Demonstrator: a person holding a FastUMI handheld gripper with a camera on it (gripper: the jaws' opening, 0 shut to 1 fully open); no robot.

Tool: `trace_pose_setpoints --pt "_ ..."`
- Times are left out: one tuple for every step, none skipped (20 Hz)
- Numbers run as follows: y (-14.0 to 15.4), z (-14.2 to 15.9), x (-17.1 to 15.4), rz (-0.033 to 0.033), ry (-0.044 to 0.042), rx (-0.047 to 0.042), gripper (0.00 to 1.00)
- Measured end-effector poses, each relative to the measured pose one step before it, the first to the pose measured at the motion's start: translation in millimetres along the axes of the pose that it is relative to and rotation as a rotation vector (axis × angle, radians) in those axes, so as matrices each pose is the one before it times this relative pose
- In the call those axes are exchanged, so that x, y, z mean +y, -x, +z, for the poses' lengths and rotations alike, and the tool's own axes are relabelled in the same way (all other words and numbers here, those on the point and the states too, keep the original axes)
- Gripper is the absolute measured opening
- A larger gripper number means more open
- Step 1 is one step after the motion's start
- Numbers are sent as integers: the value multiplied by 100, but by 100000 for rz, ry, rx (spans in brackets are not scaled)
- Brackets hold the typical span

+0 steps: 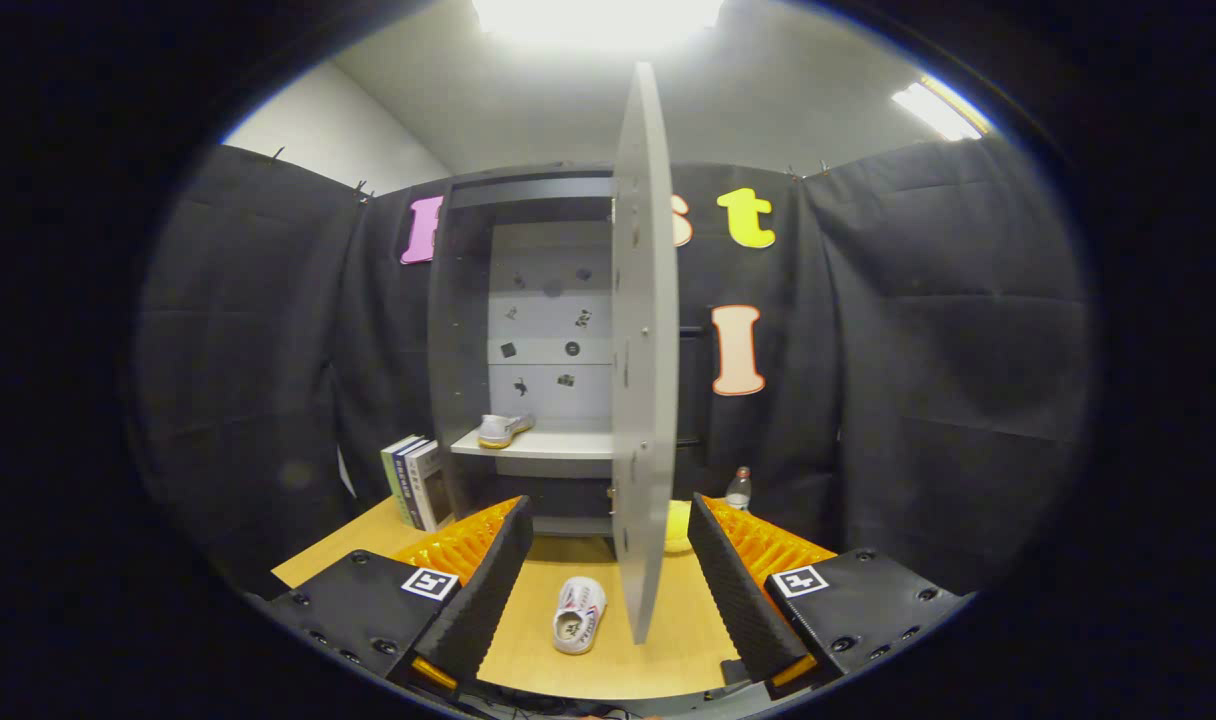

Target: Open the shoe cabinet door, grab the shoes and put them into the shoe cabinet, then close the shoe cabinet door.

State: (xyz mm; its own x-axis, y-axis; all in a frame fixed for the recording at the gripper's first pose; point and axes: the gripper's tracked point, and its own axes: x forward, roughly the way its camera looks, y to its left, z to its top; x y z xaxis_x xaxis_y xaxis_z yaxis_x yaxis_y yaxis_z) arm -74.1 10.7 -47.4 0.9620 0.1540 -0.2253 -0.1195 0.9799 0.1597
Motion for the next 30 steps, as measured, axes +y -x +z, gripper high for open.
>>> trace_pose_setpoints --pt "-452 -706 1807 4197 -1798 1207 98" --pt "-645 -879 1581 3129 -759 2095 98" --pt "-916 -1109 1179 2106 -334 2874 98" --pt "-781 -909 1113 1987 -750 2258 98" --pt "-712 -688 991 1835 -810 2424 98" --pt "-1004 -614 859 1420 -62 1929 98" --pt "-952 -387 633 611 518 1428 98" --pt "-941 -449 418 634 1062 1466 98" --pt "-1015 -485 283 -207 1242 1221 98" --pt "-1196 -789 417 -22 983 1545 98" --pt "-1090 -707 301 -37 701 1657 98" --pt "-1240 -1097 78 -441 714 2531 98" --pt "-1382 -1017 -196 -970 1538 2556 98" --pt "-1346 -1532 -221 -1045 2934 3929 98" --pt "-1480 -1755 -117 -1135 3633 4491 98" --pt "-1432 -1645 -263 -880 2525 4233 98" --pt "-1131 -1434 -199 258 -197 4642 98" --pt "-1269 -1394 -106 889 -2188 4668 98" --pt "-1115 -1358 -277 203 -2570 4092 99" --pt "-1345 -1514 -893 -1922 -825 3861 99" --pt "-1078 -1397 -774 -1536 1021 3962 98" --pt "-1407 -1122 -770 -1294 827 3079 98" --pt "-975 -1014 -463 129 -1346 2907 98" --pt "-1024 -823 -196 1207 -3015 3221 98" --pt "-874 -783 -185 689 -3692 2771 98" --pt "-1137 -745 -245 828 -3361 2797 98" --pt "-1127 -648 -347 159 -2252 3485 98" --pt "-1012 -476 -85 463 -1122 1805 98" --pt "-879 -75 -333 -692 397 630 97" --pt "-923 80 -152 -104 912 -269 97"
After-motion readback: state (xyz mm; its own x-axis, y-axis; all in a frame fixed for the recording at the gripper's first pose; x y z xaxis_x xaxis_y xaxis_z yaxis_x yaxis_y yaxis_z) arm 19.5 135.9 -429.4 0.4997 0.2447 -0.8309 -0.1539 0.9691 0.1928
